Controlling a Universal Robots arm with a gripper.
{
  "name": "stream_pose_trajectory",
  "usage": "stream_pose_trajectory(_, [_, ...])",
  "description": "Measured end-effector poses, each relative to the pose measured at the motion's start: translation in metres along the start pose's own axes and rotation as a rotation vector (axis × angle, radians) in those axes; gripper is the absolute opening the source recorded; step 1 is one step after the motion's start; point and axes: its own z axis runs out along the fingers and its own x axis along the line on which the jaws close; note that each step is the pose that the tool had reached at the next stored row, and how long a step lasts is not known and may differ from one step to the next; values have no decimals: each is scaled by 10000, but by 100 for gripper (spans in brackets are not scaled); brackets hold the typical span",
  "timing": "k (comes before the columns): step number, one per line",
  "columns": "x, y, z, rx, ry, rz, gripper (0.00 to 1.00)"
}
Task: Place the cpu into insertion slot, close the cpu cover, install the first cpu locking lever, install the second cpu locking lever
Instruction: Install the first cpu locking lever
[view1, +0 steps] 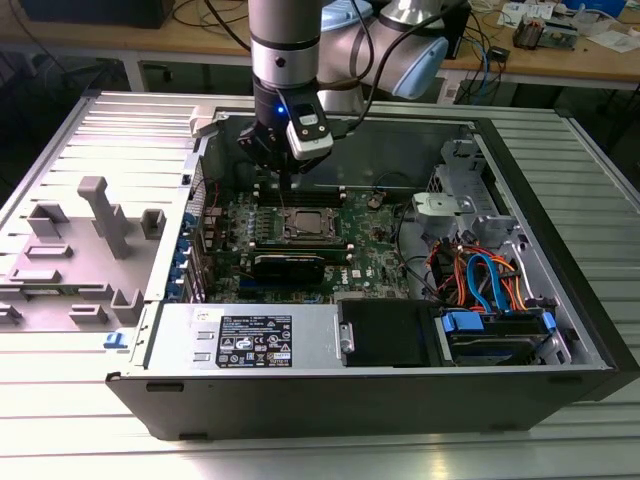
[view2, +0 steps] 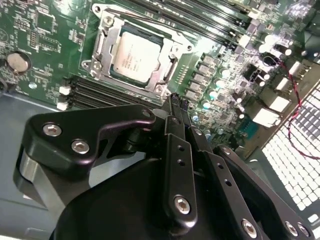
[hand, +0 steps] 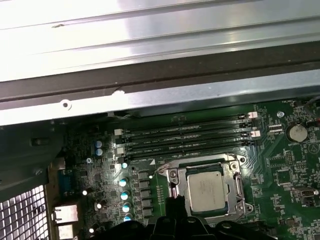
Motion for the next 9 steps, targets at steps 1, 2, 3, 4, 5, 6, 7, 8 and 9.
stream_pose_trajectory(1, [19,-5,0,-4,-4,-17,11])
stream_pose_trajectory(2, [23,-6,0,-7,-5,-22,11])
stream_pose_trajectory(3, [25,-6,0,-7,-6,-26,11])
stream_pose_trajectory(4, [35,-8,0,-6,-6,-36,11])
stream_pose_trajectory(5, [43,-9,0,-6,-5,-44,11])
stream_pose_trajectory(6, [55,-11,-1,-5,-5,-56,11])
stream_pose_trajectory(7, [69,-12,0,-6,-5,-67,11])
stream_pose_trajectory(8, [73,-12,0,-6,-5,-69,11])
stream_pose_trajectory(9, [74,-13,0,-6,-5,-71,11])
